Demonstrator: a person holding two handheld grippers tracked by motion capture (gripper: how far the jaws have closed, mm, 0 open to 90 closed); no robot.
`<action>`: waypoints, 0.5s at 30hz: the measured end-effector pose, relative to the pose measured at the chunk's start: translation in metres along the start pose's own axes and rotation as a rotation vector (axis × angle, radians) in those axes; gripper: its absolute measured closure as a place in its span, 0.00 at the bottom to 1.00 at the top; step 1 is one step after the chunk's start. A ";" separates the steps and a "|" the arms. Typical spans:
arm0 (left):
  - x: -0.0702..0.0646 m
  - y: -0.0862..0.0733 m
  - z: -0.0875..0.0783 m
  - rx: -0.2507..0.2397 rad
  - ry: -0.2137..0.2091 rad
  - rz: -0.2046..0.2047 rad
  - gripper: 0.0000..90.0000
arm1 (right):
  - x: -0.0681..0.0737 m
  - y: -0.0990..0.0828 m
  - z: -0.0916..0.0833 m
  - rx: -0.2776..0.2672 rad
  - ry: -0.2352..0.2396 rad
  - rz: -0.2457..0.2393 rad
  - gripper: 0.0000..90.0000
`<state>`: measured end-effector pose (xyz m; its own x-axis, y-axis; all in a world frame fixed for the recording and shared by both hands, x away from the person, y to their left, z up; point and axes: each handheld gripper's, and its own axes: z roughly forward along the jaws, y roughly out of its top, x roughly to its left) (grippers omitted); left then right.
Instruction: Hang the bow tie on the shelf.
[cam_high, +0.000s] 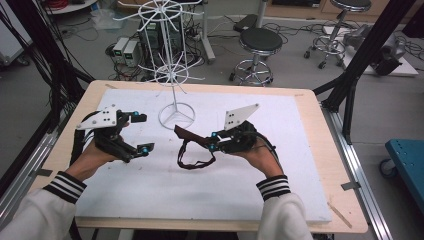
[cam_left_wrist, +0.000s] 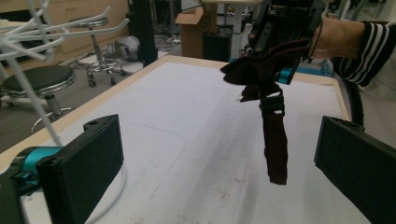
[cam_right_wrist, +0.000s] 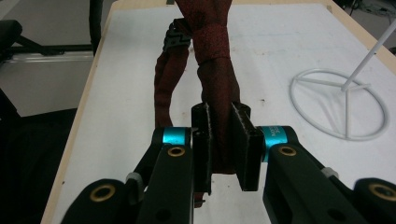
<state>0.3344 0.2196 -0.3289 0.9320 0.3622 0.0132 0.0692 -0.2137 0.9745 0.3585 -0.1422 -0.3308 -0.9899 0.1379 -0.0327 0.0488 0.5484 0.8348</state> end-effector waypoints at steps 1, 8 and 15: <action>0.000 0.000 0.000 0.000 0.000 0.000 0.02 | 0.000 0.000 0.000 0.000 0.000 0.000 0.89; -0.004 0.015 0.021 0.020 -0.063 0.015 0.02 | 0.000 0.007 0.003 -0.006 0.010 -0.014 0.89; -0.008 0.022 0.039 0.035 -0.107 0.006 0.02 | 0.000 0.013 0.007 -0.014 0.025 -0.029 0.89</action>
<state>0.3422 0.1765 -0.3163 0.9650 0.2622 -0.0066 0.0738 -0.2474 0.9661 0.3600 -0.1296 -0.3242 -0.9940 0.1010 -0.0430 0.0185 0.5401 0.8414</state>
